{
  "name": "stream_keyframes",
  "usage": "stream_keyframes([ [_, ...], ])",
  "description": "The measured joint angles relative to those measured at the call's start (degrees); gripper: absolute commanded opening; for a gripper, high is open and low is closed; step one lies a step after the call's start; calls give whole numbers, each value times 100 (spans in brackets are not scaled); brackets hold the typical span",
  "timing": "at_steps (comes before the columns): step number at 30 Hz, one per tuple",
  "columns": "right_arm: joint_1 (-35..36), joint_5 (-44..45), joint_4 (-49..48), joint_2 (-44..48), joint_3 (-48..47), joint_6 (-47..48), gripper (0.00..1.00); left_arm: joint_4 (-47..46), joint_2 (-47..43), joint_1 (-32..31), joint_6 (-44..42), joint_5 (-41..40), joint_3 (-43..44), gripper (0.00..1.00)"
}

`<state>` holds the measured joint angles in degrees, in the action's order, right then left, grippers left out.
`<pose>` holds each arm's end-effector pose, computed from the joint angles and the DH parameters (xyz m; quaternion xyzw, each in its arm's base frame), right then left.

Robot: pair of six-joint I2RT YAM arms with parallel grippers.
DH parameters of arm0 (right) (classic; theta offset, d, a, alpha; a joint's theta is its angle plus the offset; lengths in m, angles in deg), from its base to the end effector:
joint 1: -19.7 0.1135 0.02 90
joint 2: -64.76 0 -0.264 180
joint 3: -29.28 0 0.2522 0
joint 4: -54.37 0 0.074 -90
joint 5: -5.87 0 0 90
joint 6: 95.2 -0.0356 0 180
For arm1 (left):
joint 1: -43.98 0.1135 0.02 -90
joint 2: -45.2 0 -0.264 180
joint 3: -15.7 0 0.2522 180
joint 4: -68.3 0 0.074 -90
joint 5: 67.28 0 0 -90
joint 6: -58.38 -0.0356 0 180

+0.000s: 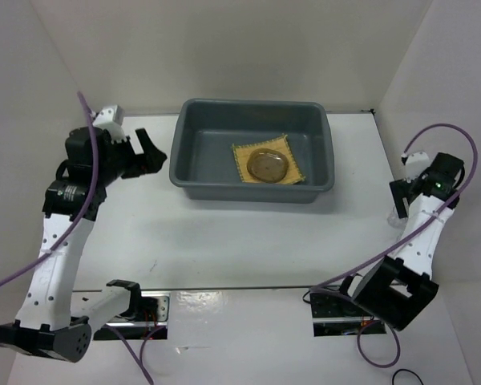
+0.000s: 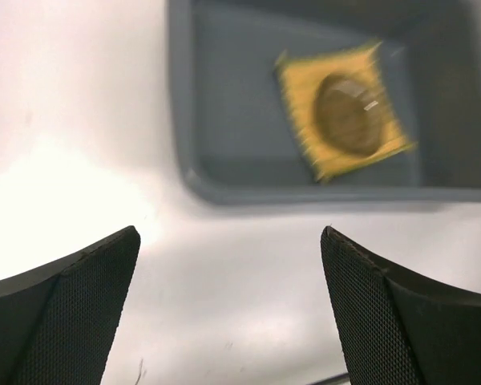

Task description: Place the mixed dishes into the plastic bin

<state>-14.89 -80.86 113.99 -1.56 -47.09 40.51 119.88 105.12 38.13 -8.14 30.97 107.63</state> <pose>0.1909 -0.1341 0.3159 -0.0811 0.9346 -0.2432 0.2467 0.2029 -0.0259 0.4390 -0.0839 0.8116 -0.2025 0.5415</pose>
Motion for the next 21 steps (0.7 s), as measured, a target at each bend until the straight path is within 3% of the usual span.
stream_keyframes([
  [4,-621,-435,57,-542,0,520,92,352,-164,4,-114,-581,-817,100],
  [9,-732,-890,76,-1185,92,1062,90,621,-695,4,-111,-1137,-1670,100],
  [21,-588,-1399,26,-1987,221,1624,88,723,-960,4,-87,-1574,-1716,100],
])
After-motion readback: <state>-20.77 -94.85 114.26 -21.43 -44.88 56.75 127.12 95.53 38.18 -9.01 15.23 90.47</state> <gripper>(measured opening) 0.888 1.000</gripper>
